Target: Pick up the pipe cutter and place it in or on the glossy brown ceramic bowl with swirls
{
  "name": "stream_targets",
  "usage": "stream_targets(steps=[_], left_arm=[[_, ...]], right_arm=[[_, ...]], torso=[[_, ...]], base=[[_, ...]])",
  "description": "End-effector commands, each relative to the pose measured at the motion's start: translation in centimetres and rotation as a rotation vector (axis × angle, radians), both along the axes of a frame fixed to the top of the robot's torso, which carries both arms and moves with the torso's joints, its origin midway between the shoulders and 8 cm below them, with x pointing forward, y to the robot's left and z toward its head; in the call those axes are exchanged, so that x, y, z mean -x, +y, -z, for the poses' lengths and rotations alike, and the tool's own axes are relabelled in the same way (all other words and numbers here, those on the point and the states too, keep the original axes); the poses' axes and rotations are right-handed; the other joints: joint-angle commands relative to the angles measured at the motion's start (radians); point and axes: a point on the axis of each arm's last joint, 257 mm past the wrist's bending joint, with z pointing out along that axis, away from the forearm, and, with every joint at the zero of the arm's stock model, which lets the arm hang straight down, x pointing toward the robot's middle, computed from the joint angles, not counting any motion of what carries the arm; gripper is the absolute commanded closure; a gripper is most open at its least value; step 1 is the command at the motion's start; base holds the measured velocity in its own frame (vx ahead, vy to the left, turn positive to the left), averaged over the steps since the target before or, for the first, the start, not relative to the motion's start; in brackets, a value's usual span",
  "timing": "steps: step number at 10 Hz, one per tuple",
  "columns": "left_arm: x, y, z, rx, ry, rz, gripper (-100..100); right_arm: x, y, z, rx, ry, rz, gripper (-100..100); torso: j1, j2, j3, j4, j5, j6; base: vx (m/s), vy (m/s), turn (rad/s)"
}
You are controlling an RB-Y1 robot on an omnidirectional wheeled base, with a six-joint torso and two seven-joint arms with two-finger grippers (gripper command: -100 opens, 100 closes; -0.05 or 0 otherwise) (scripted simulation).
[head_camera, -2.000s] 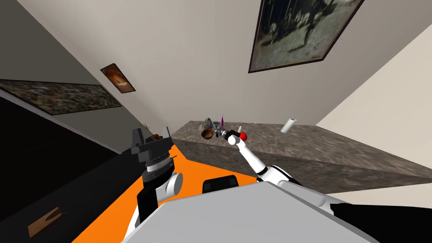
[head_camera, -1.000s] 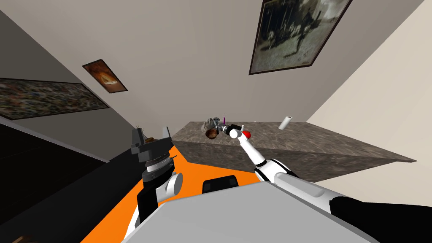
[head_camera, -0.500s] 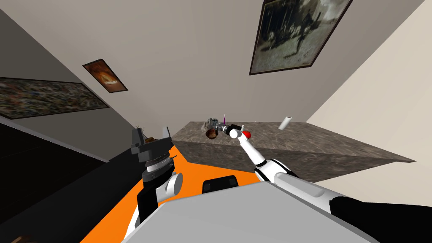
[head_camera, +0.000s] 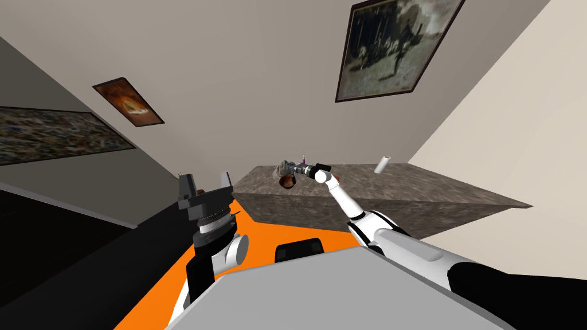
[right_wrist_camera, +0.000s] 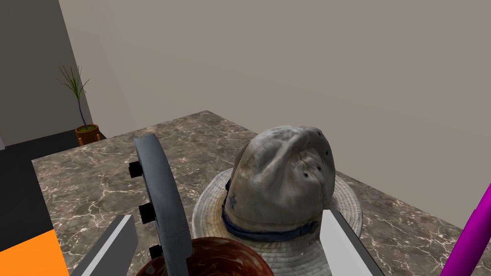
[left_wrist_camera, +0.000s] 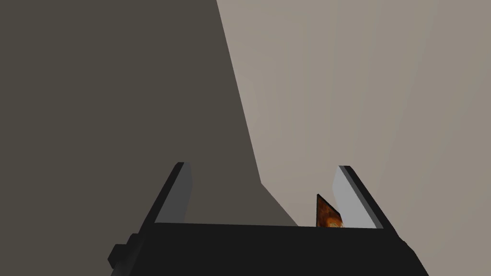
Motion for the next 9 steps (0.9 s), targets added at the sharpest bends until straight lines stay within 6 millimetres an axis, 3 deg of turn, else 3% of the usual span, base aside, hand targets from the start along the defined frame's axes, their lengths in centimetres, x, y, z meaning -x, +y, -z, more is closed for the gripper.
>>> stream_targets(steps=[1,3,4,9], left_arm=[[0.0,0.0,0.0,0.0,0.0,0.0,0],[0.0,0.0,0.0,0.0,0.0,0.0,0],[0.0,0.0,0.0,0.0,0.0,0.0,0],[0.0,0.0,0.0,0.0,0.0,0.0,0]], right_arm=[[0.1,-0.05,-1.24,-0.001,-0.001,-0.01,-100],[0.03,-0.11,-1.41,0.0,-0.004,-0.011,-100],[0.07,-0.09,-1.45,-0.001,-0.002,-0.013,0],[0.07,-0.08,-1.45,-0.001,-0.002,-0.013,0]], torso=[[0.0,0.0,0.0,0.0,0.0,0.0],[-0.002,0.0,0.0,0.0,0.0,0.0],[-0.003,0.0,0.0,0.0,-0.001,0.0],[-0.004,-0.001,-0.001,0.0,-0.001,0.0]], base=[[-0.01,0.042,-0.046],[-0.004,0.023,-0.035],[0.0,0.0,0.0],[0.0,0.0,0.0]])
